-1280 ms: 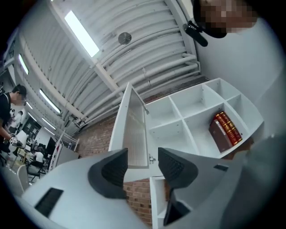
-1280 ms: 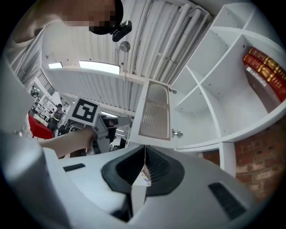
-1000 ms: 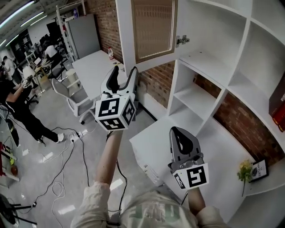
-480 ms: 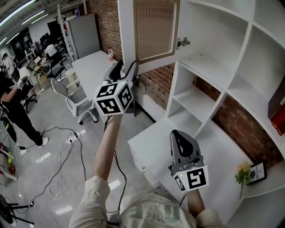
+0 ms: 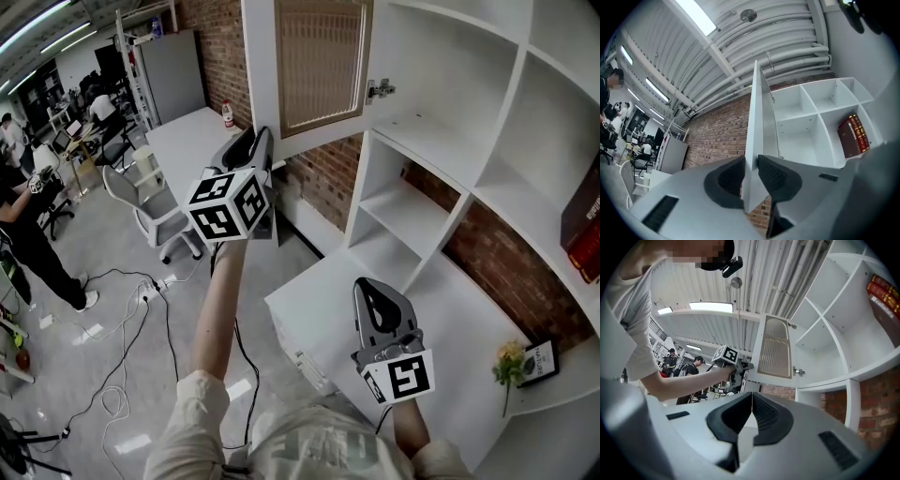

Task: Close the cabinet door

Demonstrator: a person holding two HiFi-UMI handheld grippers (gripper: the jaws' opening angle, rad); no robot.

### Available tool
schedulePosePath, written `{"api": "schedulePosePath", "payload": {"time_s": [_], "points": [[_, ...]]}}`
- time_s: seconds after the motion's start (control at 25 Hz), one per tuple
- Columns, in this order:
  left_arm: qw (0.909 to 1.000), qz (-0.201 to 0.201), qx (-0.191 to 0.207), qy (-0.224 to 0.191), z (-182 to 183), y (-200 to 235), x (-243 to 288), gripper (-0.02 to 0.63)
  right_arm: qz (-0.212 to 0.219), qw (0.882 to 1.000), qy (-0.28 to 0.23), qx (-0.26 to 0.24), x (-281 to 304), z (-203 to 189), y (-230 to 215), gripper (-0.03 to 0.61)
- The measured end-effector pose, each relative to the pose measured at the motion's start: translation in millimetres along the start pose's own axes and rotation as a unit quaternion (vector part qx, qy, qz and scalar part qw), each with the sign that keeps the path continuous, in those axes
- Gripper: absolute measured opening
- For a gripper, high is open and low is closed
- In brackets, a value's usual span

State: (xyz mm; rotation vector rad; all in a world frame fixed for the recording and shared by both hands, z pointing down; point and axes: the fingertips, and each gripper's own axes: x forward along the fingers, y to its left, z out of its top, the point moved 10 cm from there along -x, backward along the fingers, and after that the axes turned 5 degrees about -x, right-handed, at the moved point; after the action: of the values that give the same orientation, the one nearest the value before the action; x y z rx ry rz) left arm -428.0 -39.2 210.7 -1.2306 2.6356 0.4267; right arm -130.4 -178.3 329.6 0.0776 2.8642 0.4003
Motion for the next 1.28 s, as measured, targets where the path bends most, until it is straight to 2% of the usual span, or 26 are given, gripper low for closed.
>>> {"api": "schedulePosePath", "payload": {"time_s": [0.16,0.48,1.12,1.28], "points": [[0.9999,-0.008,0.013,-0.006,0,-11,-8,0.094,0.005,1.0,-0.002,0.003,2,2,4,0.017],[0.9972,-0.075,0.006,0.006,0,-46,-28,0.077,0.02,1.0,-0.012,0.003,4,4,11,0.017],[0.9855,-0.169,-0.003,0.017,-4,-83,-40,0.075,-0.008,1.0,-0.005,-0.002,-6,5,10,0.017],[0.9838,-0.178,-0.009,0.013,-2,-86,-40,0.076,-0.01,1.0,-0.007,-0.006,-4,9,15,0.017]]}}
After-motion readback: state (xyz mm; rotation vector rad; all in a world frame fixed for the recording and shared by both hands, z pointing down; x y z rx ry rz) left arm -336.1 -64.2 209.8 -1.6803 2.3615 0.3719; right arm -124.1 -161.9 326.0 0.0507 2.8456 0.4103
